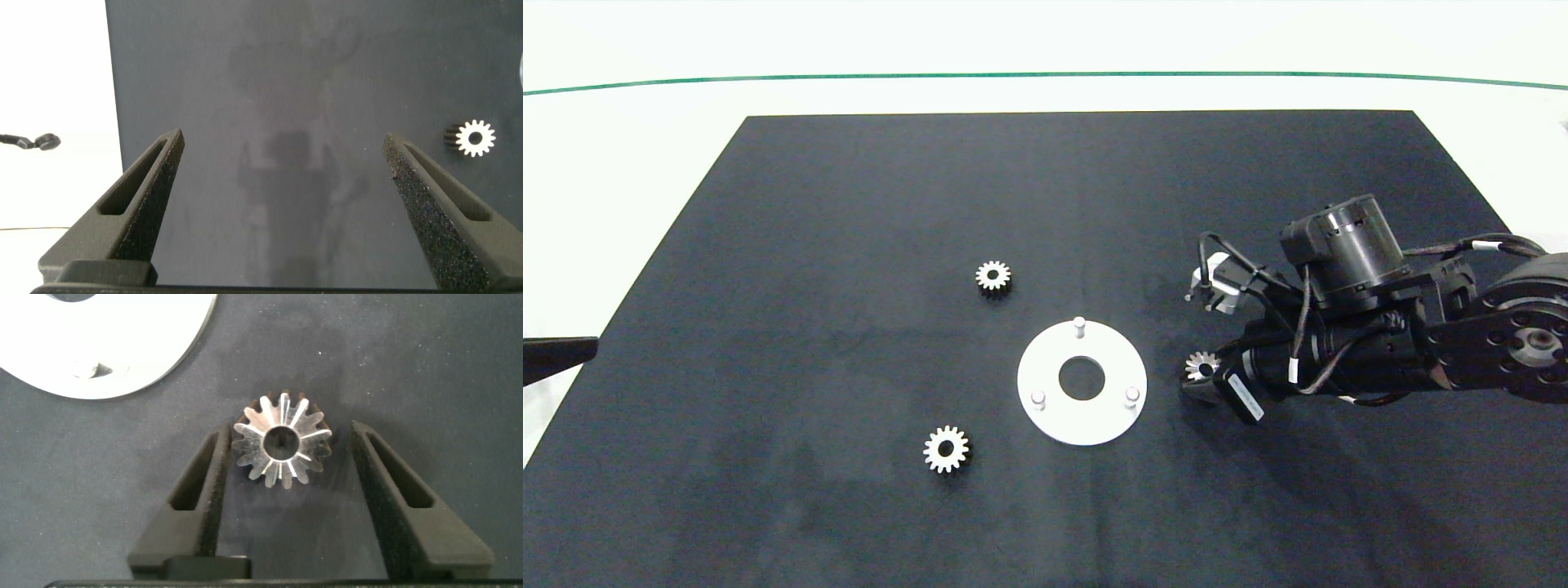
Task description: Install three planetary gears onto the carrier pins
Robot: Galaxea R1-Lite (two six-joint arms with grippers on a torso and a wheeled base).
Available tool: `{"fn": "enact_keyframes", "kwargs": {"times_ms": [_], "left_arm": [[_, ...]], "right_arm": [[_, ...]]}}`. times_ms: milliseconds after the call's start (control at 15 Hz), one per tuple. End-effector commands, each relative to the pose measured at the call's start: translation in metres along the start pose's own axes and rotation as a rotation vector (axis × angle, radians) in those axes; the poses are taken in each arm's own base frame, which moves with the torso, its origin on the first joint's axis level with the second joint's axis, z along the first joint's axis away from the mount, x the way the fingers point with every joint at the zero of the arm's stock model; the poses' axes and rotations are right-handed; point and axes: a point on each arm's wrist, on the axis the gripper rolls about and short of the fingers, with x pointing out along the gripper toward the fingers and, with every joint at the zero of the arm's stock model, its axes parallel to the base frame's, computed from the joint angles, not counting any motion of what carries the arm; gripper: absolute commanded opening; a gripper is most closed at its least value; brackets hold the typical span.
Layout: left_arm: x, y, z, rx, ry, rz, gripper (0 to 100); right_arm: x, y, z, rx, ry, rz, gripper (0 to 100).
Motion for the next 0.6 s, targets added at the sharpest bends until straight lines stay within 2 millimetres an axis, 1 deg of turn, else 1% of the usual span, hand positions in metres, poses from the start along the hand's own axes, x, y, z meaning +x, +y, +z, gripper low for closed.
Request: {"fn": "enact_keyframes", "kwargs": {"times_ms": [67, 600], "left_arm": [[-0.0015, -0.0001, -0.0007, 0.001, -0.001, 0.001, 100], [-0.0015, -0.0001, -0.0007, 0.001, -0.001, 0.001, 100]], "right_arm": [[-0.0008, 0.0005, -0.0002, -0.003, 0.000, 0.000, 51], [0.0038, 0.0031, -0.0015, -0.006, 0.013, 0.009, 34]]}}
